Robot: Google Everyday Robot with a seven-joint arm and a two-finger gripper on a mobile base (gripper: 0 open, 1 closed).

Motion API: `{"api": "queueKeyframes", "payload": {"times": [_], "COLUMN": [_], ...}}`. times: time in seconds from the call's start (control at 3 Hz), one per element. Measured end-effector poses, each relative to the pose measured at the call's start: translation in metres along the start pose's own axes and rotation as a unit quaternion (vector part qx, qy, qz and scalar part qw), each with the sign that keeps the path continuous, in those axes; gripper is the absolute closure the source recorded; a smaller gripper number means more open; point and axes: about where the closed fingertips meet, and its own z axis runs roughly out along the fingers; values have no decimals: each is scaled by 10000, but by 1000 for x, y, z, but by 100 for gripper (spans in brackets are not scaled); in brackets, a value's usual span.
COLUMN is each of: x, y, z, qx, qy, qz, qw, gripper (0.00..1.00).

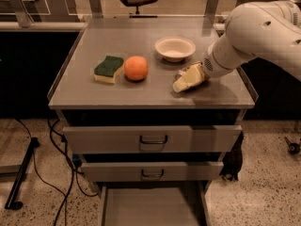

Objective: Place orange can into bottom drawer

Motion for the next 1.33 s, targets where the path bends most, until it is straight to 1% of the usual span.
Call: {"api": "queueKeyframes", "payload": {"times": [0.33,1.0,1.33], "x": [-4,-10,-10], "y": [2,4,4], "z": [9,19,19], "qx": [-124,-278,-281], "qy": [-50,-120,-121], "qz": [-19,-78,-80], "qw": [9999,9995,9995], "gripper": [0,0,17]}}
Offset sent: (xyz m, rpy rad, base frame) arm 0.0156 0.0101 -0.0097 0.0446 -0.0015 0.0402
